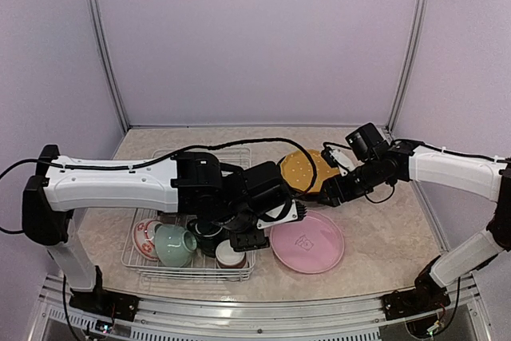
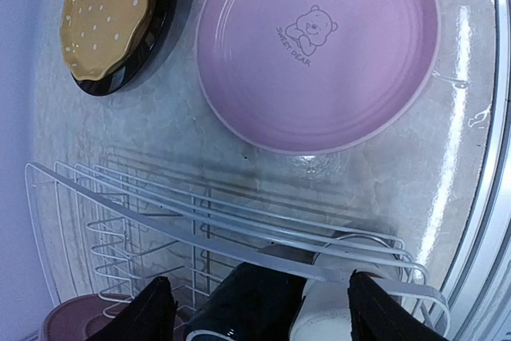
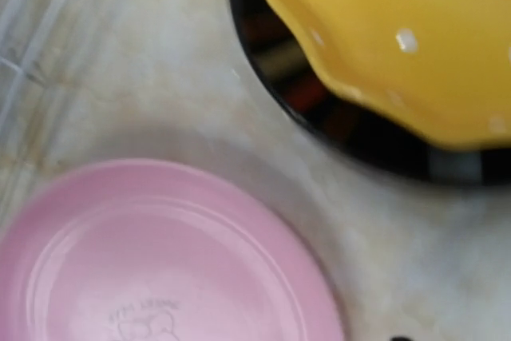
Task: Unload the mixed dishes from the dish rack
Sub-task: Grab the plate from the center of the board.
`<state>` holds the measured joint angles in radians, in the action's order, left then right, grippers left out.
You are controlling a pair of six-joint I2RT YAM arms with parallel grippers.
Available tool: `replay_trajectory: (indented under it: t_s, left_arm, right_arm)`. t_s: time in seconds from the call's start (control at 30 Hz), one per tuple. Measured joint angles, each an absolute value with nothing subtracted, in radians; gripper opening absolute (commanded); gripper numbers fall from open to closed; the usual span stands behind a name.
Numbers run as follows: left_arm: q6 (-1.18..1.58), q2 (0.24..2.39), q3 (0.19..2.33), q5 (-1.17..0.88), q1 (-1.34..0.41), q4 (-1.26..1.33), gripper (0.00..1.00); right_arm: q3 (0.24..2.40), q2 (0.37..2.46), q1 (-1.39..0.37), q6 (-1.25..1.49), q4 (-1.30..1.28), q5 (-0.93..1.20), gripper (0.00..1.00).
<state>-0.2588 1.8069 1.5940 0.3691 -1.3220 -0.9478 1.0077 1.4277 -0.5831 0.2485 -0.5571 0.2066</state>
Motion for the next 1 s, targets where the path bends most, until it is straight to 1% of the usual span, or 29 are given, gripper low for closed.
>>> replay_trajectory:
  t_s: [0.07,0.2,0.37,0.5,0.63,0.73,1.0]
  left_arm:
    - [-0.245,1.783,1.584,0.357,-1.312,-0.943,0.79]
    - [-0.221,1.742,1.564,0.336,-1.295,-0.923,0.88]
    - [-0.198,1.697,1.551,0.316,-1.283,-0.904,0.92]
    - [-0.183,1.666,1.539,0.310,-1.275,-0.887,0.93]
    - [-0.176,1.641,1.524,0.310,-1.270,-0.878,0.93]
    - [-0.169,1.636,1.518,0.310,-1.269,-0.875,0.93]
    - [-0.162,1.635,1.506,0.311,-1.269,-0.868,0.93]
  right_arm:
    - [0.960,1.405,-0.575,0.246,-0.554,0.203,0.74]
    - [0.887,1.399,-0.564,0.247,-0.548,0.199,0.74]
    - [0.823,1.407,-0.557,0.245,-0.538,0.198,0.68]
    - [0.819,1.441,-0.555,0.244,-0.520,0.198,0.57]
    - [0.816,1.496,-0.555,0.238,-0.498,0.199,0.42]
    - [0.814,1.534,-0.555,0.236,-0.492,0.201,0.37]
    - [0.810,1.586,-0.555,0.230,-0.460,0.207,0.09]
